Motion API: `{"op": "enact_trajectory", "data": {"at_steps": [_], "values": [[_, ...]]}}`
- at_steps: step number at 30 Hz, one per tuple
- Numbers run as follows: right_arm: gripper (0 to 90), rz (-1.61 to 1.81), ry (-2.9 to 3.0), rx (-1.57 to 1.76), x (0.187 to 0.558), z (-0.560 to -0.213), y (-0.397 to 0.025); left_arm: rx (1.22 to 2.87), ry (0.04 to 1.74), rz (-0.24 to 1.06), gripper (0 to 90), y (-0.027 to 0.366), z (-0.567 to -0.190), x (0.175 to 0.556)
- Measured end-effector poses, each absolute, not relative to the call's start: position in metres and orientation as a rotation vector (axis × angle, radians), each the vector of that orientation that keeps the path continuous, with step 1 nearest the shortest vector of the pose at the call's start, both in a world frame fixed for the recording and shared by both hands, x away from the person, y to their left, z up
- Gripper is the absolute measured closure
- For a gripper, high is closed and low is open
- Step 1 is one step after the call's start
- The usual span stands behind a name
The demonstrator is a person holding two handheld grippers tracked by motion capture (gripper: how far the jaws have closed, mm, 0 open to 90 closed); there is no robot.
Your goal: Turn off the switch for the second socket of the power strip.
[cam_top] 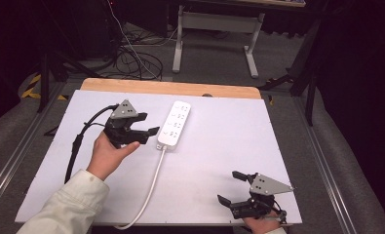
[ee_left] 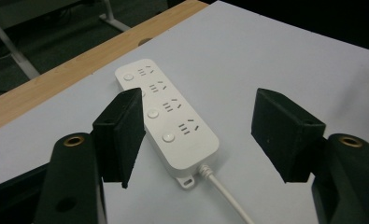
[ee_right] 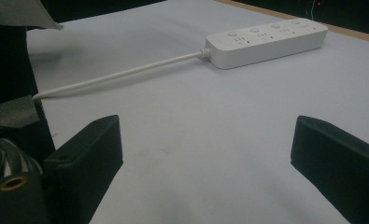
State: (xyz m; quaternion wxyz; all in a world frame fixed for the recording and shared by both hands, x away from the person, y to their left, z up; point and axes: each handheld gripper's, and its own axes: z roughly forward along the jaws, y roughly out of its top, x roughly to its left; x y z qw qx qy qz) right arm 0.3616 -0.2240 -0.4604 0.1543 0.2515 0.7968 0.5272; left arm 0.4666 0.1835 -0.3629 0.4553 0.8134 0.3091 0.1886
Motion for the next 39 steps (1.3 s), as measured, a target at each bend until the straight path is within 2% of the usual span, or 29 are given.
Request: {"op": "enact_trajectory", "data": {"at_steps": [2,8,12,16,21,31,39], "values": [[9.9,1.511,2.283,0.72,0.362,-0.46,-0.224,1.999,0.757,0.45,29.3,0.188,-0.361,0.459],[9.9,1.508,2.281,0.72,0.361,-0.46,-0.225,1.955,0.727,0.409,25.6,0.202,-0.358,0.441],[9.9,1.515,2.275,0.727,0.361,-0.46,-0.226,1.954,0.738,0.438,15.8,0.209,-0.36,0.428],[9.9,1.508,2.276,0.724,0.361,-0.46,-0.225,1.938,0.729,0.494,14.5,0.218,-0.363,0.413],[9.9,1.515,2.271,0.729,0.361,-0.459,-0.226,1.905,0.721,0.492,13.2,0.229,-0.37,0.399],[9.9,1.515,2.297,0.705,0.362,-0.458,-0.226,1.861,0.725,0.584,15.3,0.249,-0.388,0.371],[10.5,1.514,2.305,0.699,0.362,-0.457,-0.226,1.845,0.739,0.564,15.1,0.264,-0.409,0.354]]}}
